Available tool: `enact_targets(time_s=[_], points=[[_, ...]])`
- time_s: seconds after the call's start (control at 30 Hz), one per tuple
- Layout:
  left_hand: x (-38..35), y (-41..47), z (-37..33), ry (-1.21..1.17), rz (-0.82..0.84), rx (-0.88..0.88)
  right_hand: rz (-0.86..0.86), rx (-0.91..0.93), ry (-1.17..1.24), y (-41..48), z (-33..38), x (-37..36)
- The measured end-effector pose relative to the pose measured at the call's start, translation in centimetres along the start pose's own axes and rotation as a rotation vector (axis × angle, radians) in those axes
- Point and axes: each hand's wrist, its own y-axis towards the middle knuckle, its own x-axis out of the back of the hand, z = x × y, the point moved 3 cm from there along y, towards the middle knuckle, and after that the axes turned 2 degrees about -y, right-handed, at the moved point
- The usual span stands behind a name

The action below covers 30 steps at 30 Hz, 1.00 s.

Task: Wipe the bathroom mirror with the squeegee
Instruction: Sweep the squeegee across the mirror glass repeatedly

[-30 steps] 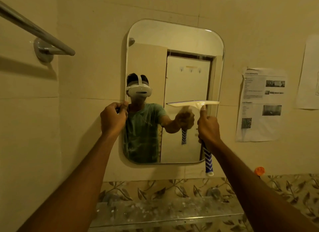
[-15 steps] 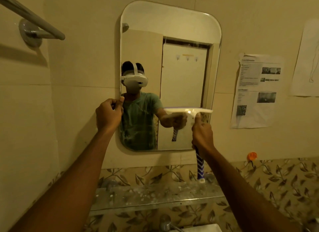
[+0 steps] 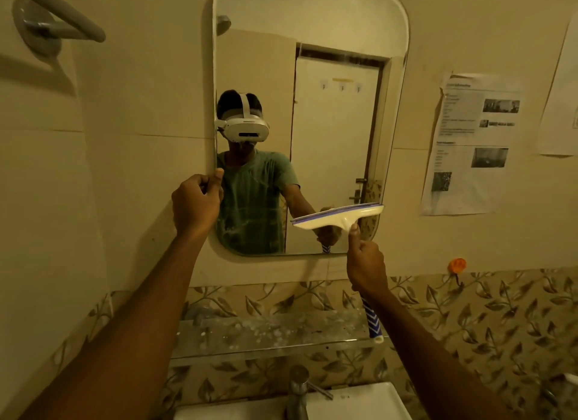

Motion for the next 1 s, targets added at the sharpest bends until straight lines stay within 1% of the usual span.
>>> enact_targets(time_s=[0.13, 0.2, 0.3, 0.47, 0.8, 0.93, 1.0], points=[[-0.1, -0.7, 0.3, -0.017, 0.013, 0.031, -0.015, -0.008, 0.007, -0.4, -0.7, -0.4], [-0.1, -1.0, 0.5, -0.012, 0.011, 0.039, -0.019, 0.016, -0.033, -0.8, -1.6, -0.4], [-0.1, -1.1, 0.7, 0.003, 0.009, 0.032, -0.005, 0.036, -0.084, -1.4, -2.7, -0.5], [0.1, -1.1, 0.6, 0.013, 0.018, 0.051, 0.023, 0.036, -0.068, -1.7, -3.4, -0.7], [0.1, -1.1, 0.5, 0.032, 0.021, 0.075, 0.038, 0.033, -0.117, -3.1, -6.5, -0.7], [0.4, -0.9, 0.2, 0.066, 0.036, 0.080, -0.006, 0.017, -0.141, -4.6, -7.6, -0.1], [0.7, -0.7, 0.2, 0.069, 0.063, 0.095, -0.048, -0.029, -0.092, -5.4, -7.5, 0.3]])
